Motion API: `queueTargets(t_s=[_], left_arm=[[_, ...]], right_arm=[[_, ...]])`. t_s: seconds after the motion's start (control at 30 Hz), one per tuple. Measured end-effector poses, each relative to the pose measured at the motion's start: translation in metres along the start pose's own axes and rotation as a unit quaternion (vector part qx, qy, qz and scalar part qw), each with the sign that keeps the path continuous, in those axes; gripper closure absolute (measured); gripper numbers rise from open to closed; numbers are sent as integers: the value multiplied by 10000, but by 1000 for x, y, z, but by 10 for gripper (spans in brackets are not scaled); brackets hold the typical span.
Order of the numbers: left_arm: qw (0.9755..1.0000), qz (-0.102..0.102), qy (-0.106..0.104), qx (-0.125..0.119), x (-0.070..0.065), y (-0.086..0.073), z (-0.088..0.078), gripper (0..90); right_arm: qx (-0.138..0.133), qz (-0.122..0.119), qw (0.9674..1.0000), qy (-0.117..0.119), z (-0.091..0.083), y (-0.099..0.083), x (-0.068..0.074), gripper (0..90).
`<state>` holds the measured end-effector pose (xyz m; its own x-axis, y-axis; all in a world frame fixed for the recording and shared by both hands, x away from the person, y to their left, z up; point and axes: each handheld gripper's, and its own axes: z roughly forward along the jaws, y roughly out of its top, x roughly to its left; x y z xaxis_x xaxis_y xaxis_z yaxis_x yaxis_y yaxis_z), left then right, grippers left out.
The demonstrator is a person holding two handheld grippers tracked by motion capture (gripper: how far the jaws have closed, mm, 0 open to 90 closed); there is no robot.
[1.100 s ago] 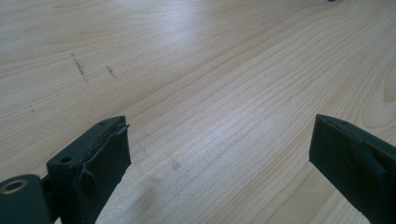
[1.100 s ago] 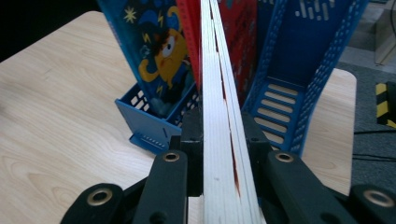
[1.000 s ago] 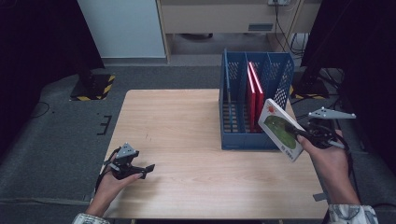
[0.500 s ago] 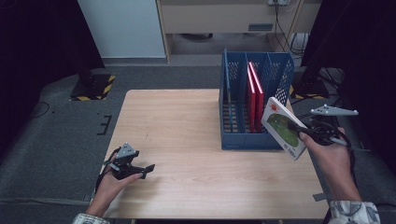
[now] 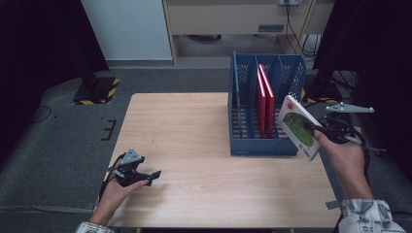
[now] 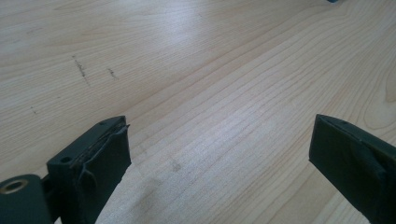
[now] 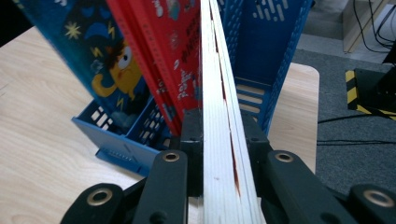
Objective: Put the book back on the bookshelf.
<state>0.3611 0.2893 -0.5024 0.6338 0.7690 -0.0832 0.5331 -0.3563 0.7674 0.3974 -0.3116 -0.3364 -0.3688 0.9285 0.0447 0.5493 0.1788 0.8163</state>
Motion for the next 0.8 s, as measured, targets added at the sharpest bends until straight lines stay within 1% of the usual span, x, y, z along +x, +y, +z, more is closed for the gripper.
queueTargets(t_s=[0.13,0.33,0.6,0.8], left_arm=[[10000,1,-2,-4,0,0,0,45],[10000,-3,1,-7,0,0,0,45],[10000,0,-6,-1,0,0,0,45],[10000,-3,-5,1,0,0,0,45]], right_arm=[[21,100,9999,-93,7,3,-4,764],[91,153,9997,-192,18,5,-9,765],[112,204,9994,-258,23,6,-11,765],[98,232,9992,-303,28,11,-11,765]])
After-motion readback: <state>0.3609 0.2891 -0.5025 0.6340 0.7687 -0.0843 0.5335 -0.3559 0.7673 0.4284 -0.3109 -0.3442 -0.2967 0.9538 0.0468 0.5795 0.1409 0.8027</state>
